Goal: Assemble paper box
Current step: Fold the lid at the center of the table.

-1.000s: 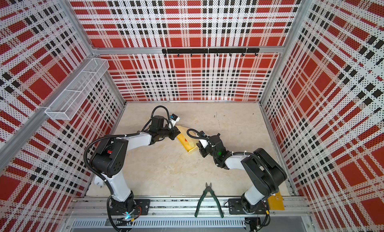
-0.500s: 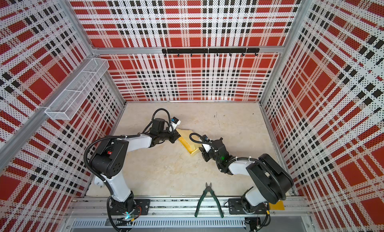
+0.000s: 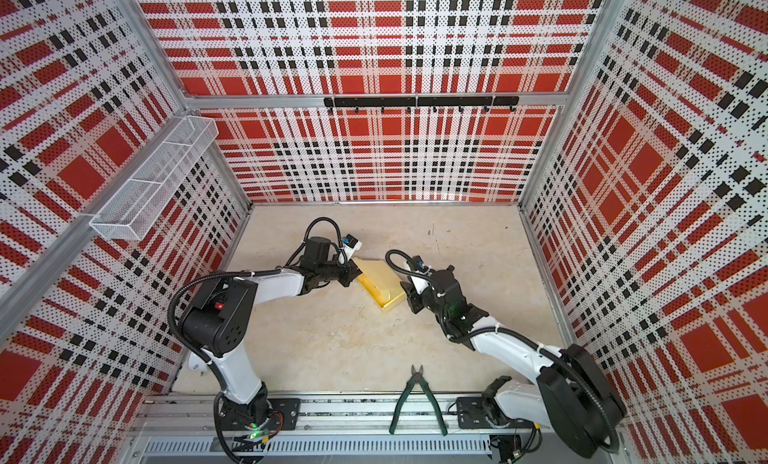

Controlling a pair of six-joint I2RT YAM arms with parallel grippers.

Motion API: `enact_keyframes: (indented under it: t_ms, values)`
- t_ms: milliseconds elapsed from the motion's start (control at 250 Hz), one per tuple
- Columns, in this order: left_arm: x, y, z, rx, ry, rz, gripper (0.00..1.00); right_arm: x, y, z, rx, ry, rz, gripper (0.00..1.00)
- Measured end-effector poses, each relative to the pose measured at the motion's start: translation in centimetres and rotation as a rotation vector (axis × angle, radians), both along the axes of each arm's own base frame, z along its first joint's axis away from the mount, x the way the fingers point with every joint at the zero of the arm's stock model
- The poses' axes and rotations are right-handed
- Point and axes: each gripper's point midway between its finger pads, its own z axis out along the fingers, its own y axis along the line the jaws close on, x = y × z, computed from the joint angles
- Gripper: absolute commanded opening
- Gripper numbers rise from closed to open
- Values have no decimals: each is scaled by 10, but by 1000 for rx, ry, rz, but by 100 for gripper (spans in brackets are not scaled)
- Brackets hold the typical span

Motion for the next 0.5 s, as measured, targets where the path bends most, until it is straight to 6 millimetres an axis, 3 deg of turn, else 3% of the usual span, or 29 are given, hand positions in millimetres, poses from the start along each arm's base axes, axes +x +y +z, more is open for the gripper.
enact_keyframes:
  t_ms: [304,500]
  values:
    - [-3,-5,0,11,-14,-16,7,32,41,40,110,86,13,32]
    - [-3,-5,0,14,-16,-16,8,16,82,31,99,171,88,38]
